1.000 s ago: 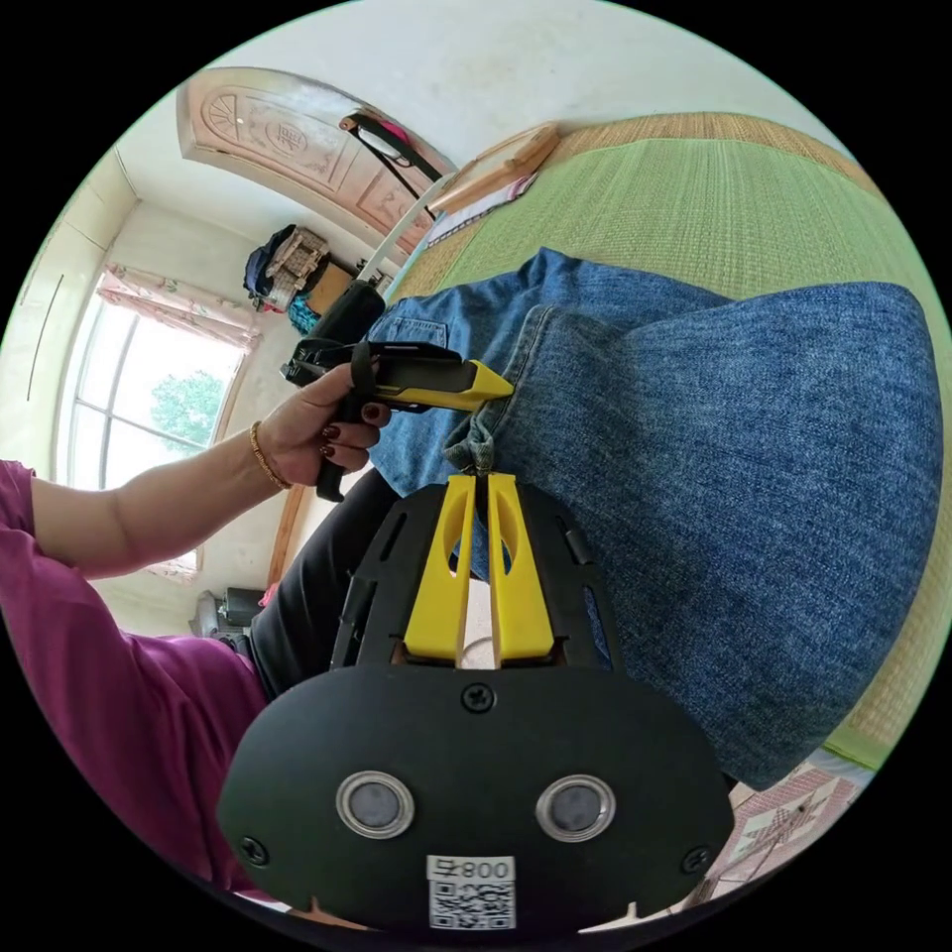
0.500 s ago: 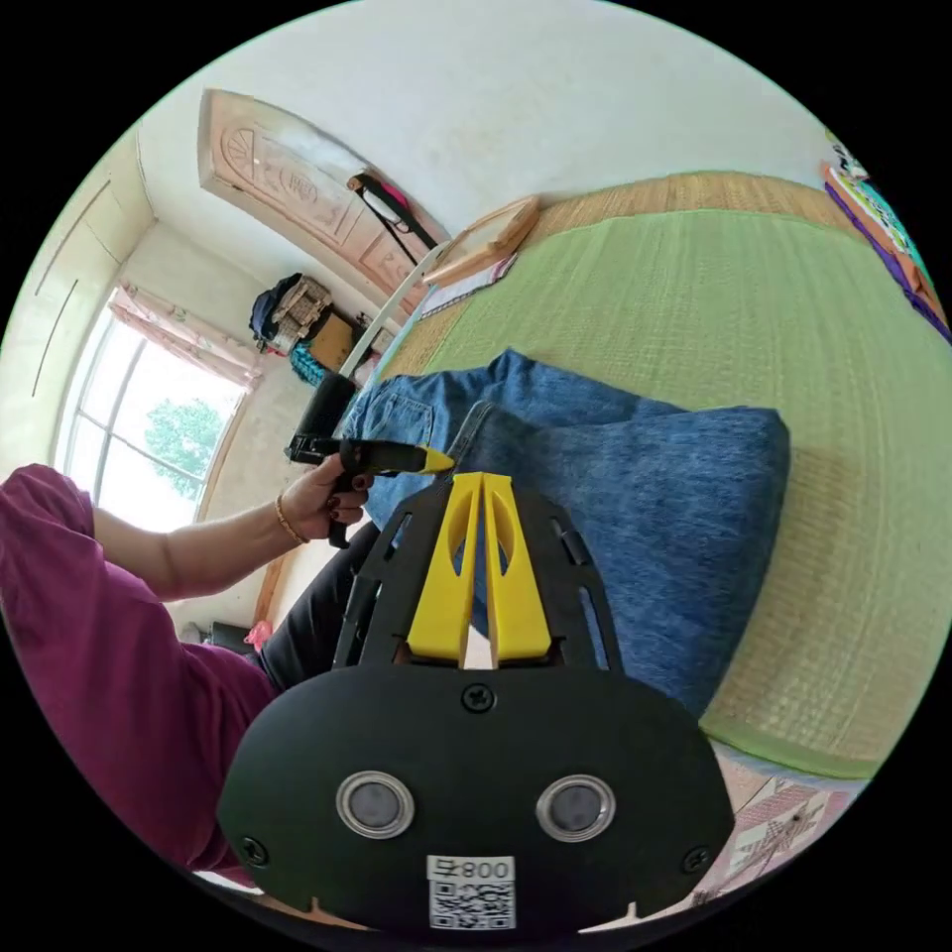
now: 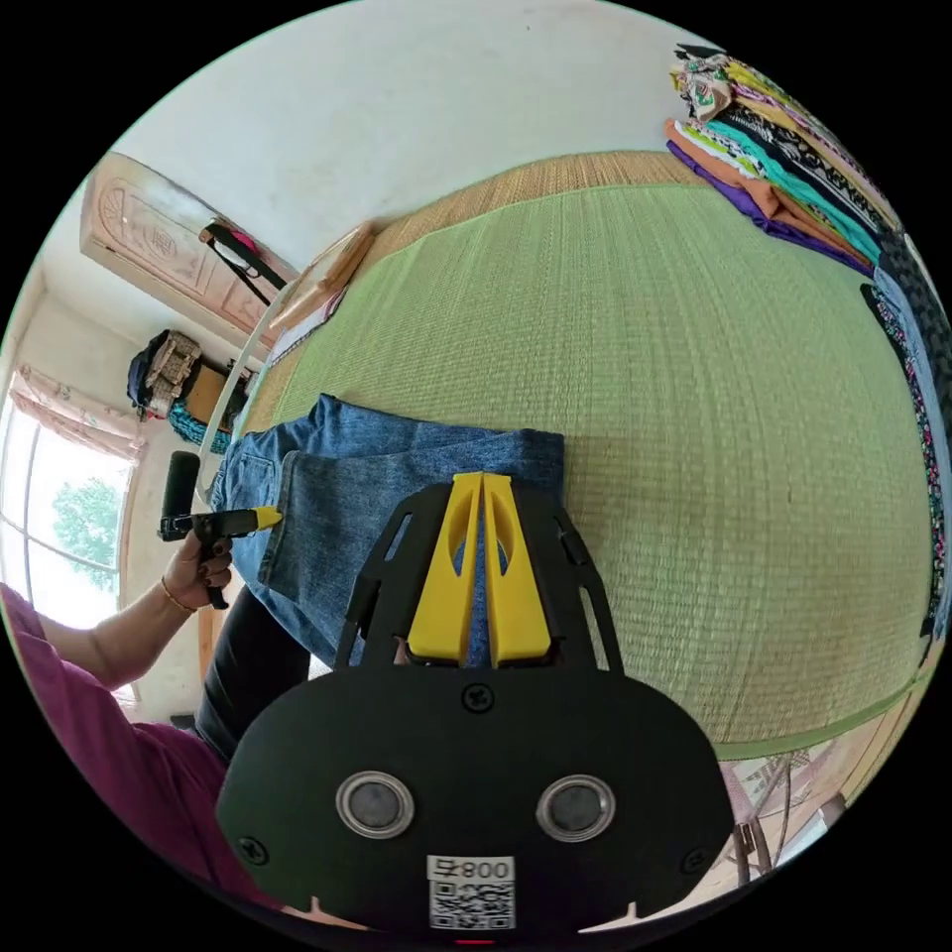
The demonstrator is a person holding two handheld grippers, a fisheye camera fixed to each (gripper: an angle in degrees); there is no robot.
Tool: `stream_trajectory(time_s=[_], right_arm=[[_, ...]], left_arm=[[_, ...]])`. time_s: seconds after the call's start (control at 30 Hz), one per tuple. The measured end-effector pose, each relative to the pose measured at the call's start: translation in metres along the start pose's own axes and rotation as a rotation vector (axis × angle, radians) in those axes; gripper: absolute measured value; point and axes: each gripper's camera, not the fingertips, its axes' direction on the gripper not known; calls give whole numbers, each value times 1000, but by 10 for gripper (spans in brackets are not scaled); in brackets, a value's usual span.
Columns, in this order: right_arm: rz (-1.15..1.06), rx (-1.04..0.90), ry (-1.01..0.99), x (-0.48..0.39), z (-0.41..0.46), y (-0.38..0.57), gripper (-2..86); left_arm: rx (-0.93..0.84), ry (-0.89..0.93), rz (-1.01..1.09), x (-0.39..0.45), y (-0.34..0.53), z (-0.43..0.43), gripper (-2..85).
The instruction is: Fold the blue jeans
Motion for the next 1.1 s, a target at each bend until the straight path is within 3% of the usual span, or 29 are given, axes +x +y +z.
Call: stream_trajectory(time_s=[0.13, 0.3, 0.47, 0.8, 0.97, 1.1], right_arm=[[51, 1, -124, 8, -1, -1, 4], [-304, -71, -315, -108, -1, 21, 22], [-511, -185, -311, -187, 36, 52, 54], [-534, -248, -297, -212, 66, 63, 54], [-546, -268, -255, -217, 76, 68, 39], [-509, -266, -324, -205, 81, 68, 35]], left_arm=[[3, 12, -21, -3, 3, -6, 32], [2, 3, -27, -4, 4, -11, 32], [8, -7, -17, 3, 2, -17, 33], [40, -20, -59, -1, 5, -22, 28], [130, -77, 31, 25, 5, -32, 11], [96, -98, 76, 39, -8, -15, 5]])
